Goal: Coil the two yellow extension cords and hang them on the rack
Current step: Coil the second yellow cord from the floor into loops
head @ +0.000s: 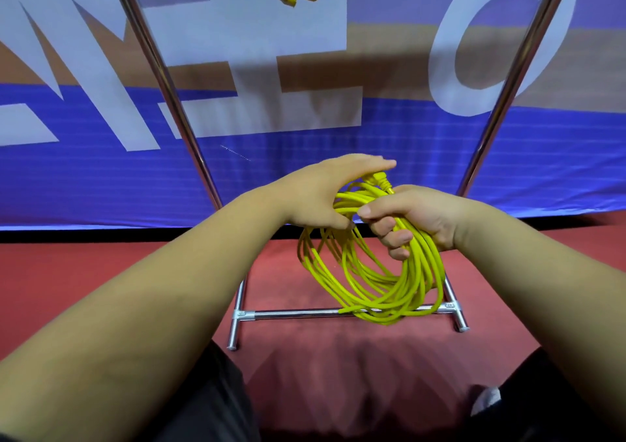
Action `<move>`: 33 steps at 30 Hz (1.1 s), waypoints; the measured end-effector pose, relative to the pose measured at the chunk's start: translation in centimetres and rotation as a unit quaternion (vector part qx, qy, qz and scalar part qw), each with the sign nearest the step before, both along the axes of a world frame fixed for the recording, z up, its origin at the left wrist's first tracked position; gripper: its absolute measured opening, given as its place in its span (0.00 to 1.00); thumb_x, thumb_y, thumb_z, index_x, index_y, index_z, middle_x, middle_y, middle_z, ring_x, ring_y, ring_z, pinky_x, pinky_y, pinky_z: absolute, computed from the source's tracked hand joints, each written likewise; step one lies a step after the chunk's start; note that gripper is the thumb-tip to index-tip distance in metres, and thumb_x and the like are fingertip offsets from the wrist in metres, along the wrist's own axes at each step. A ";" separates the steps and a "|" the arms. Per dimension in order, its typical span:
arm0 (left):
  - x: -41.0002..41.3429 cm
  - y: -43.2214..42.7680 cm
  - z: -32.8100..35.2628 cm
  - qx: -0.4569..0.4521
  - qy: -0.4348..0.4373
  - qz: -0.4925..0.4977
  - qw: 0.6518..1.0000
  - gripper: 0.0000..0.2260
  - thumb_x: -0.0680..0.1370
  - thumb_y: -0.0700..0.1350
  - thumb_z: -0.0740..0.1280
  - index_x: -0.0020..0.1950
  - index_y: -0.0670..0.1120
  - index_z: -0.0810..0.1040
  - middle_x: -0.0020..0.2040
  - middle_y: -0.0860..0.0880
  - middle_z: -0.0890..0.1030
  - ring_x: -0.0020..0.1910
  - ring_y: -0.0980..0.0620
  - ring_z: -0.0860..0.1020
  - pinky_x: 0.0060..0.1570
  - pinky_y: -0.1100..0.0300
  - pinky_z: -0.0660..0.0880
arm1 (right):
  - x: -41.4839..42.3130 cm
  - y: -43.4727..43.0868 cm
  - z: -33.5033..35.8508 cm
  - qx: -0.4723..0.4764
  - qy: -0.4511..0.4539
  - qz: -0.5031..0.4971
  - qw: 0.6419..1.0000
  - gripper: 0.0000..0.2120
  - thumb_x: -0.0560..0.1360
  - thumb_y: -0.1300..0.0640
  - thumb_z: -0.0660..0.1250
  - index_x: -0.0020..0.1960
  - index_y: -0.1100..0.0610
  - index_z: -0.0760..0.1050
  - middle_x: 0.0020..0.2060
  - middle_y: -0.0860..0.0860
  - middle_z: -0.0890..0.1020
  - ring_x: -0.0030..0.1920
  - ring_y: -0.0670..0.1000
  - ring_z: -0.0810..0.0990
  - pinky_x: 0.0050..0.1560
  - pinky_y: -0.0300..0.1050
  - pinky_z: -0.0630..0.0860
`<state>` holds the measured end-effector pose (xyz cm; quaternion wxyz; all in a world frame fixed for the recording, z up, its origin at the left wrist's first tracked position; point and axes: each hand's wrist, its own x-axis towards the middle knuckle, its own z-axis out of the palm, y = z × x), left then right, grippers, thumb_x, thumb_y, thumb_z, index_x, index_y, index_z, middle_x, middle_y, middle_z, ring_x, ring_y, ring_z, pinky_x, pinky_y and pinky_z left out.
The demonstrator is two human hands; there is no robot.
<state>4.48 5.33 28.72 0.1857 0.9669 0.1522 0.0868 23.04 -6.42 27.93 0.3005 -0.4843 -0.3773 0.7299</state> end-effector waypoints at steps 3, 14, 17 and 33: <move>0.5 -0.4 -0.3 -0.035 0.017 0.040 0.998 0.35 0.66 0.45 0.74 0.71 0.61 0.67 0.59 0.56 0.81 0.57 0.52 0.80 0.54 0.49 0.79 | 0.0 0.0 -0.2 -0.009 -0.012 -0.009 1.000 0.06 0.77 0.57 0.69 0.44 0.55 0.74 0.29 0.49 0.66 0.21 0.46 0.64 0.27 0.42 0.69; 1.5 -0.6 -0.2 -0.134 -0.027 0.131 0.982 0.18 0.71 0.41 0.71 0.58 0.54 0.73 0.42 0.52 0.81 0.38 0.55 0.79 0.41 0.52 0.79 | 1.4 0.8 0.4 0.040 -0.068 -0.051 0.996 0.07 0.78 0.54 0.73 0.46 0.57 0.77 0.33 0.53 0.75 0.28 0.49 0.73 0.34 0.47 0.77; 1.6 -0.4 0.4 -0.150 -0.052 0.173 0.972 0.17 0.70 0.41 0.70 0.56 0.54 0.74 0.40 0.51 0.80 0.35 0.54 0.77 0.38 0.52 0.78 | 1.9 1.0 1.1 0.109 -0.123 -0.076 0.983 0.13 0.75 0.51 0.77 0.50 0.57 0.78 0.38 0.55 0.80 0.33 0.52 0.78 0.40 0.53 0.82; 2.1 -2.8 4.2 -0.085 -0.099 0.327 0.936 0.09 0.70 0.44 0.70 0.48 0.49 0.74 0.47 0.45 0.77 0.37 0.48 0.79 0.31 0.55 0.73 | 3.2 -1.8 3.8 0.343 -0.434 -0.208 0.807 0.16 0.70 0.62 0.72 0.53 0.46 0.79 0.34 0.49 0.82 0.34 0.52 0.79 0.37 0.46 0.77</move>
